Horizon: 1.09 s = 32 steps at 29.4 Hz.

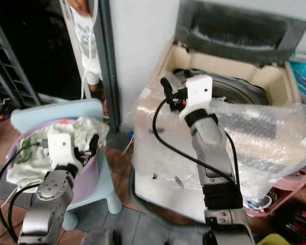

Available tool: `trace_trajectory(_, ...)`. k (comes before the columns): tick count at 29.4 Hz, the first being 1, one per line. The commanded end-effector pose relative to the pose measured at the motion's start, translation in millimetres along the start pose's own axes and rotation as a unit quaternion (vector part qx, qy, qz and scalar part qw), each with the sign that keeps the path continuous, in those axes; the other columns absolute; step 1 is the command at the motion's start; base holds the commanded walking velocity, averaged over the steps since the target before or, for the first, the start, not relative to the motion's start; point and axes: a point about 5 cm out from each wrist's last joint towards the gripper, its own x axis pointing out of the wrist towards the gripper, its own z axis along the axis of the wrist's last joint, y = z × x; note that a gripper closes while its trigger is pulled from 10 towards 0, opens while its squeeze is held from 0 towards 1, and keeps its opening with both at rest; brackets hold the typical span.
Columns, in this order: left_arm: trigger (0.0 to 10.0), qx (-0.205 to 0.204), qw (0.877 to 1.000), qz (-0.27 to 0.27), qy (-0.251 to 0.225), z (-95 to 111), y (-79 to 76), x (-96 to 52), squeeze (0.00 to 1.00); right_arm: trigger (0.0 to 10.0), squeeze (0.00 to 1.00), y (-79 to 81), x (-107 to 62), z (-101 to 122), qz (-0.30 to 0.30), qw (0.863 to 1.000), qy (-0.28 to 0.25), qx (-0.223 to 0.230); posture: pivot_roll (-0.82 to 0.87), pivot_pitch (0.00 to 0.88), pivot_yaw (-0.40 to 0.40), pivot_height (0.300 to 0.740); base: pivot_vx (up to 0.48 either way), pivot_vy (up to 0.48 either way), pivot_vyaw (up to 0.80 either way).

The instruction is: Clothes washing

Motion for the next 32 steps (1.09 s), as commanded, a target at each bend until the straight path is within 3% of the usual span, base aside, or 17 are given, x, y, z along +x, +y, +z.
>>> trace_trajectory(1, 10.0, -0.004, 1.0, -0.012, -0.004, 4, -7.4, 0.3, 0.0, 10.0, 1.0, -2.8, -4.8, 0, -0.013, 1.0, 0.009, -0.001, 0.0, 0.0, -0.018, 0.74, 0.0, 0.48, 0.8)
trace_trajectory(11, 10.0, 0.0, 1.0, -0.003, -0.005, 4, -5.1, -0.9, 0.0, 10.0, 1.0, 10.6, -4.6, -1, 0.0, 1.0, 0.018, 0.016, 0.02, 0.0, -0.022, 0.74, 0.0, 0.469, 0.8)
trace_trajectory(12, 10.0, 0.003, 1.0, -0.002, -0.011, 6, -4.9, -1.0, 0.0, 10.0, 0.84, 11.4, -4.9, -2, 0.002, 1.0, 0.021, 0.016, 0.02, 0.0, -0.022, 0.74, 0.0, 0.0, 0.0)
trace_trajectory(13, 10.0, 0.005, 1.0, -0.001, -0.016, 6, -4.7, -1.1, 0.0, 10.0, 0.84, 12.0, -5.2, -3, 0.003, 1.0, 0.023, 0.016, 0.02, 0.0, -0.023, 0.74, 0.0, 0.0, 0.0)
trace_trajectory(14, 10.0, 0.006, 1.0, 0.002, -0.018, 7, -4.1, -1.4, 0.0, 10.0, 0.0, 12.0, -7.1, -6, 0.0, 0.999, 0.032, 0.014, 0.02, 0.0, -0.023, 0.74, 0.0, 0.0, 0.0)
trace_trajectory(17, 10.0, 0.007, 1.0, 0.007, -0.024, 8, -2.1, -2.2, 0.0, 10.0, 0.0, 11.6, -12.8, -14, -0.007, 0.998, 0.052, 0.019, 0.02, 0.0, -0.024, 0.74, 0.0, 0.0, 0.0)
trace_trajectory(26, 10.0, -0.009, 0.999, 0.04, -0.007, 1, 18.1, -4.7, 0.0, 10.0, 0.0, 22.9, -59.3, -67, -0.012, 0.981, 0.187, 0.045, 0.01, 0.0, -0.027, 0.74, 0.0, 0.0, 0.0)
trace_trajectory(32, 10.0, -0.008, 0.999, 0.036, -0.007, 1, 17.2, -4.3, 0.0, 10.0, 0.0, 22.9, -68.3, -77, -0.015, 0.975, 0.216, 0.039, 0.01, 0.0, -0.023, 0.74, 0.289, 0.0, 0.0)
